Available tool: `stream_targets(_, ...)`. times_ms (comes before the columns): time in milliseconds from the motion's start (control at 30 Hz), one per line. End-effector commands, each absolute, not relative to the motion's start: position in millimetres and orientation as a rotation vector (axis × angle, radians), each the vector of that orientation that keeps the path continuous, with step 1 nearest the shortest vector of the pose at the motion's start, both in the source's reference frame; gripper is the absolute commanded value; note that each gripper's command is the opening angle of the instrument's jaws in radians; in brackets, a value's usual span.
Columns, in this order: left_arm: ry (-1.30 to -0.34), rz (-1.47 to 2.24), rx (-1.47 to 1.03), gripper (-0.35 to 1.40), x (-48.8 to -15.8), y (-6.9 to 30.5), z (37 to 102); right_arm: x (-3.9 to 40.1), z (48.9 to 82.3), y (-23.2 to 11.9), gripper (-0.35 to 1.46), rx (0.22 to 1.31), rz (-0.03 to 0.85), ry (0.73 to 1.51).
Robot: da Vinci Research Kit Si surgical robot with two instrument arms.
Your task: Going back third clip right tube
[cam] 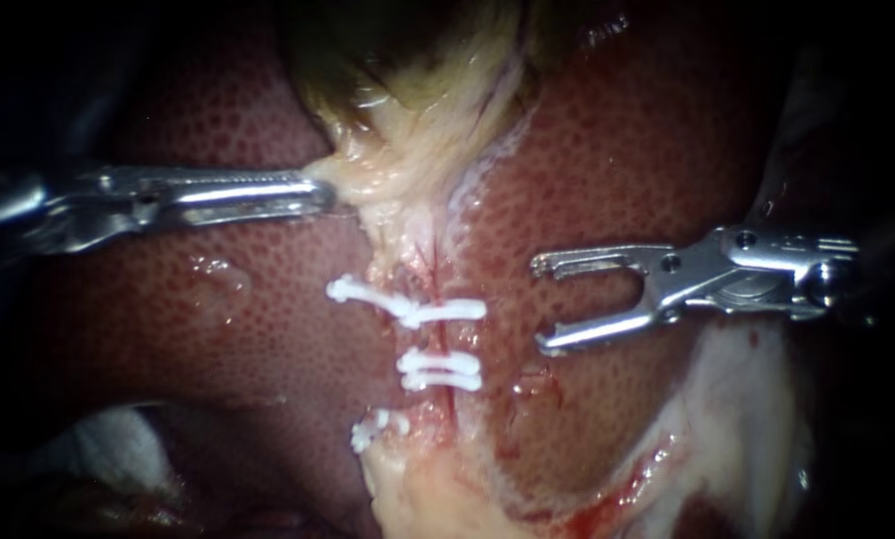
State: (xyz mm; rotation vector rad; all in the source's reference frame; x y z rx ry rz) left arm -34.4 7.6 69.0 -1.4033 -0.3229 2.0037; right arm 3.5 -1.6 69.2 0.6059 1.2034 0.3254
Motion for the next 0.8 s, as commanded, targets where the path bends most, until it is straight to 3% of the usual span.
stream_targets(33, -0.325, 2.006, -1.404, -0.35, -34.9, 7.3, 69.4, 3.5, 69.2, -1.5, 0.49, 0.607, 0.325, 1.204)
stream_targets(333, -0.341, 2.034, -1.409, -0.35, -37.9, 6.6, 71.7, 2.9, 69.0, -1.3, 0.49, 0.61, 0.324, 1.204)
stream_targets(800, -0.355, 2.038, -1.404, -0.35, -38.3, 6.7, 72.2, 2.9, 69.0, -1.3, 0.49, 0.61, 0.324, 1.204)
